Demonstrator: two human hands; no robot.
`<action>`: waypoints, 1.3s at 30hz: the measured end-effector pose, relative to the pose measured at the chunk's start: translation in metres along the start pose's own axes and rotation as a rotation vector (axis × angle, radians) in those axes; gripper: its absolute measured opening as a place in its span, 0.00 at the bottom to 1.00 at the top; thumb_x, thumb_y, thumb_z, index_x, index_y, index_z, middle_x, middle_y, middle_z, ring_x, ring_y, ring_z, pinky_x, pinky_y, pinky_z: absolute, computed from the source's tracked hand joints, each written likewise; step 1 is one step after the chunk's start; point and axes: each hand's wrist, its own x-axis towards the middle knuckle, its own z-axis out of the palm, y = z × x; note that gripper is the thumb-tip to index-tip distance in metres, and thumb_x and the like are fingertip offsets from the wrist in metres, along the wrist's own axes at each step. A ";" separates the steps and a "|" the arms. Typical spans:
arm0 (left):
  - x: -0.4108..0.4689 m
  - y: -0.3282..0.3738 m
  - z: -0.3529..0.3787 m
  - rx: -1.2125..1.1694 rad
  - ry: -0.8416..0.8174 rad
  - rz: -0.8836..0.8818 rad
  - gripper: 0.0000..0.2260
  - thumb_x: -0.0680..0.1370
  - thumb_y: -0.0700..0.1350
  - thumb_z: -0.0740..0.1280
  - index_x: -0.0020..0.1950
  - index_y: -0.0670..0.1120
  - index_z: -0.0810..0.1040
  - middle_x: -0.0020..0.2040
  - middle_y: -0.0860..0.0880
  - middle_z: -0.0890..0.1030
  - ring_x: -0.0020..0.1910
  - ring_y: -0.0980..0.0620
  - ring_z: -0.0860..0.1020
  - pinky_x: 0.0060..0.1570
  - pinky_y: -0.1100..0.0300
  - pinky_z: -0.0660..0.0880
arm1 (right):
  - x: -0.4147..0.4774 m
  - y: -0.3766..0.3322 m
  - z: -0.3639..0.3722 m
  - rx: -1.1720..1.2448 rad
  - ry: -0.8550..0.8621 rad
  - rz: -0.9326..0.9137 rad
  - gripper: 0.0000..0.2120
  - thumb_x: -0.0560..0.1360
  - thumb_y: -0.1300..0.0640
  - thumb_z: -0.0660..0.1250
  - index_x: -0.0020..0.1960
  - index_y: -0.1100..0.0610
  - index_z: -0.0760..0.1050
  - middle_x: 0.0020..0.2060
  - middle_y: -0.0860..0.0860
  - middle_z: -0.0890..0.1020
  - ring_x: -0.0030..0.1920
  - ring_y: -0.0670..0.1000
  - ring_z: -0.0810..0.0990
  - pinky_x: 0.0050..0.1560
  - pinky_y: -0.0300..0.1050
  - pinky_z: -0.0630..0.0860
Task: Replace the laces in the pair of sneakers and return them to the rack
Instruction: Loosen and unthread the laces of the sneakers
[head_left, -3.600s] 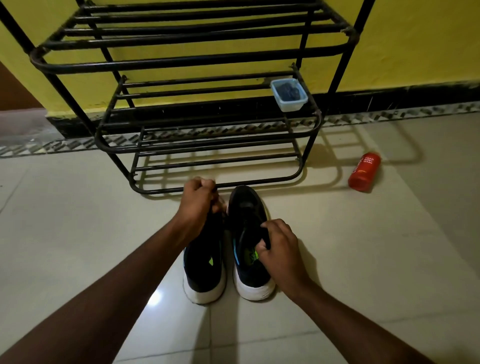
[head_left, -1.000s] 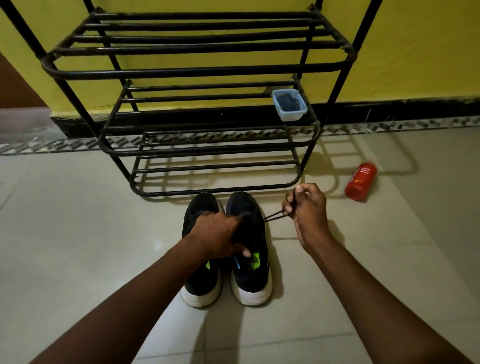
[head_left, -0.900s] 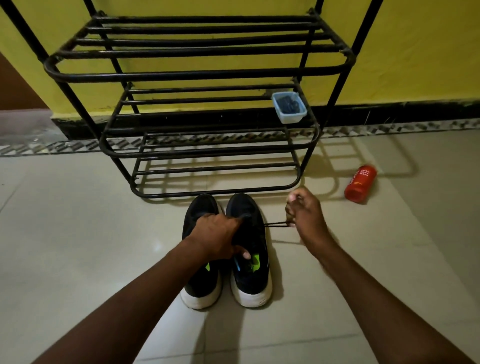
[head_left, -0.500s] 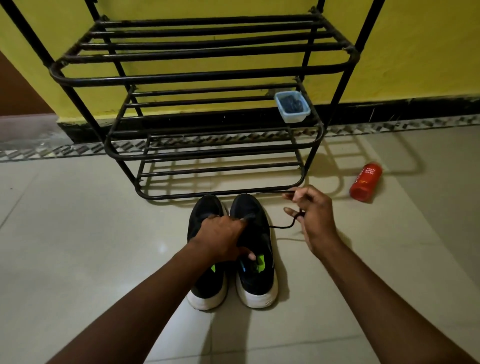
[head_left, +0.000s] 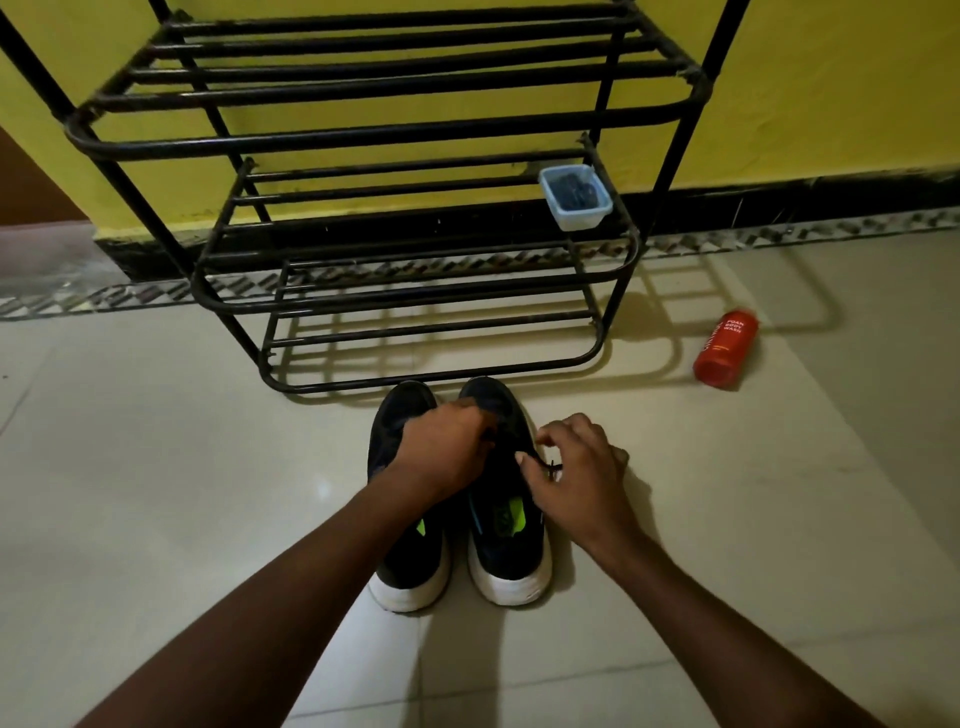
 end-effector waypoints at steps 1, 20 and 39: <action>0.001 0.001 0.001 0.015 0.011 0.001 0.11 0.81 0.51 0.64 0.61 0.52 0.80 0.59 0.46 0.79 0.56 0.41 0.80 0.49 0.49 0.76 | -0.001 -0.002 0.002 0.037 -0.013 -0.033 0.13 0.72 0.42 0.68 0.50 0.50 0.79 0.47 0.46 0.75 0.51 0.50 0.77 0.52 0.53 0.75; 0.010 0.001 0.022 0.001 0.106 0.029 0.10 0.81 0.49 0.61 0.58 0.47 0.74 0.55 0.45 0.79 0.49 0.39 0.81 0.42 0.48 0.79 | -0.032 -0.002 0.029 0.160 0.144 -0.116 0.18 0.78 0.57 0.58 0.59 0.66 0.80 0.52 0.59 0.84 0.51 0.58 0.83 0.56 0.40 0.73; 0.014 -0.014 0.000 -0.751 0.104 -0.170 0.04 0.80 0.48 0.70 0.47 0.49 0.80 0.42 0.51 0.81 0.42 0.56 0.78 0.40 0.61 0.73 | -0.033 -0.007 0.036 0.082 0.123 -0.134 0.21 0.76 0.58 0.56 0.60 0.67 0.80 0.51 0.62 0.84 0.51 0.59 0.85 0.52 0.52 0.82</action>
